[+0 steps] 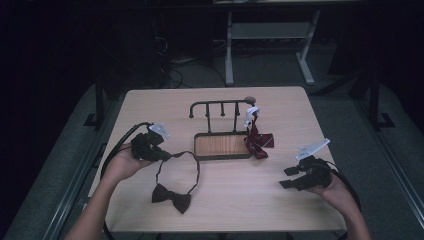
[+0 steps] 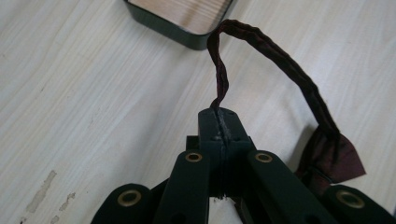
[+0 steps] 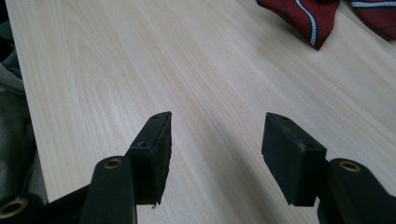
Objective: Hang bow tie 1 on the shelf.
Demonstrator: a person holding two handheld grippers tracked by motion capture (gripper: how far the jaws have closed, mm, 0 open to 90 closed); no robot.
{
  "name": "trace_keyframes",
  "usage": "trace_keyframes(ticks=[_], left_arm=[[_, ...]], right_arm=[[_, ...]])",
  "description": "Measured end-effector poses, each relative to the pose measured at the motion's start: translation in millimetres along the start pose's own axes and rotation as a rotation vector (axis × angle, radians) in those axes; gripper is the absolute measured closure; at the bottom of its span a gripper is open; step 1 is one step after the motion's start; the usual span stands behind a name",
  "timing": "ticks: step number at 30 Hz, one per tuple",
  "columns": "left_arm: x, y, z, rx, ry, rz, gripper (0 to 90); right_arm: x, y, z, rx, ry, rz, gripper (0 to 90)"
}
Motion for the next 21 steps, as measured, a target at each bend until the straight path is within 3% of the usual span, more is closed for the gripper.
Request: trace_keyframes(ticks=[21], left_arm=[[16.8, -28.8, -4.9, -0.024, 0.055, -0.03, 89.9]], right_arm=[[0.1, -2.4, -0.9, -0.002, -0.01, -0.008, 43.4]])
Point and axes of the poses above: each handheld gripper's, and its own axes: y roughly forward along the jaws, x roughly out of its top, z roughly to its left, the point moved 9 cm from there along y, roughly forward along the jaws, and after that the axes turned 15 degrees about x, right-handed, at the moved point
